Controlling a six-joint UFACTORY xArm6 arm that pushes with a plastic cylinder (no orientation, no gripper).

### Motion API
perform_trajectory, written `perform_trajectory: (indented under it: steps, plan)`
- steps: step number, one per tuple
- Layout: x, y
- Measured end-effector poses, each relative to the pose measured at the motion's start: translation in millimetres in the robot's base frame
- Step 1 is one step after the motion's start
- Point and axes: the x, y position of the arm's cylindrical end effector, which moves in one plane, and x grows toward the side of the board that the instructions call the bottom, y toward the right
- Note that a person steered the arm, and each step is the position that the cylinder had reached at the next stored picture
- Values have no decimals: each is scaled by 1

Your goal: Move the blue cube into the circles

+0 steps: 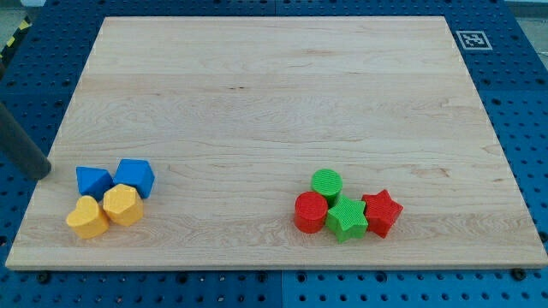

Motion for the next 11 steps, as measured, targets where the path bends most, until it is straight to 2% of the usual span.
perform_trajectory:
  steps: [2,3,7,9,10,11]
  plan:
    - [23,46]
    - [24,61]
    - [22,189]
    - [-15,185]
    - [-11,203]
    - [13,235]
